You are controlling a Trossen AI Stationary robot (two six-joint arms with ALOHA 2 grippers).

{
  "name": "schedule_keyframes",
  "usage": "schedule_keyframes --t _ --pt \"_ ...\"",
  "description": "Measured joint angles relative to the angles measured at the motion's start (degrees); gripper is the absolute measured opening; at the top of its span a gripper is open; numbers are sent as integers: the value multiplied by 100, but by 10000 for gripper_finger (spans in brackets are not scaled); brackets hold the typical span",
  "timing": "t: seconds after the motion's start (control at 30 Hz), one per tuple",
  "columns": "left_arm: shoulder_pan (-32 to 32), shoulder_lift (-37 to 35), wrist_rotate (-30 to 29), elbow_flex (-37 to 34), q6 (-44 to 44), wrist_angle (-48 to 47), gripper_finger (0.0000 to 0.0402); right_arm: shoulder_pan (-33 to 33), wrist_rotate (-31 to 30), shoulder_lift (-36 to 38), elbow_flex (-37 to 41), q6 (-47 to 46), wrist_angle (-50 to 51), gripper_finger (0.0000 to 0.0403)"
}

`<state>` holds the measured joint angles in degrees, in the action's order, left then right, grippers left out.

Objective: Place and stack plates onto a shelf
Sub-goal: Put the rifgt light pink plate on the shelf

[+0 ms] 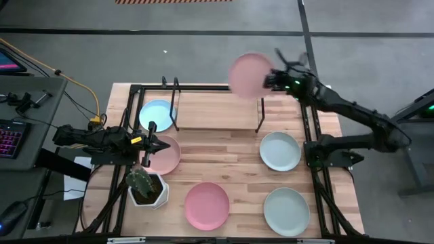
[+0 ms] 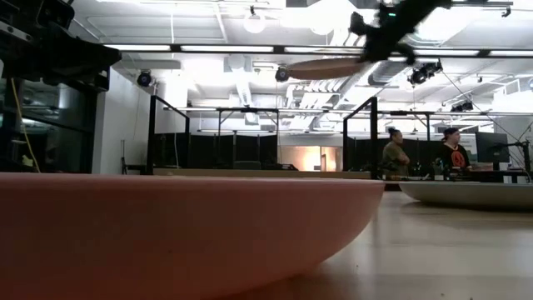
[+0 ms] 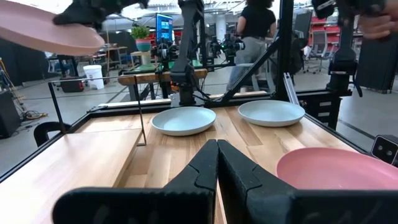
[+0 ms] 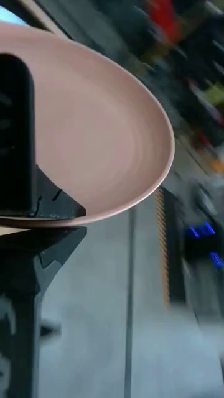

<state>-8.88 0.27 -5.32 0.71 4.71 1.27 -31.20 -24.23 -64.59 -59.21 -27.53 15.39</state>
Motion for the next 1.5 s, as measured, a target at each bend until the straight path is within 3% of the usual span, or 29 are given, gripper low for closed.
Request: schedule_keyframes --t 0.13,0.33,0.5,0.83,1.1,1.5 --pt "1 -1 0 0 0 -1 0 372 426 -884 -986 503 670 0" --pt "2 -1 0 0 0 -1 0 737 428 -2046 -2390 860 2530 0" --pt "2 -2 2 0 0 1 0 934 149 -2935 -3004 1119 3116 0" --pt "2 -2 2 0 0 -1 0 751 -306 -3845 -3190 1139 3433 0" --pt "1 -1 1 0 0 0 0 680 -718 -3904 -3190 827 3762 0" --pt "1 -1 1 0 0 -1 0 680 -738 -3904 -3188 653 3990 0"
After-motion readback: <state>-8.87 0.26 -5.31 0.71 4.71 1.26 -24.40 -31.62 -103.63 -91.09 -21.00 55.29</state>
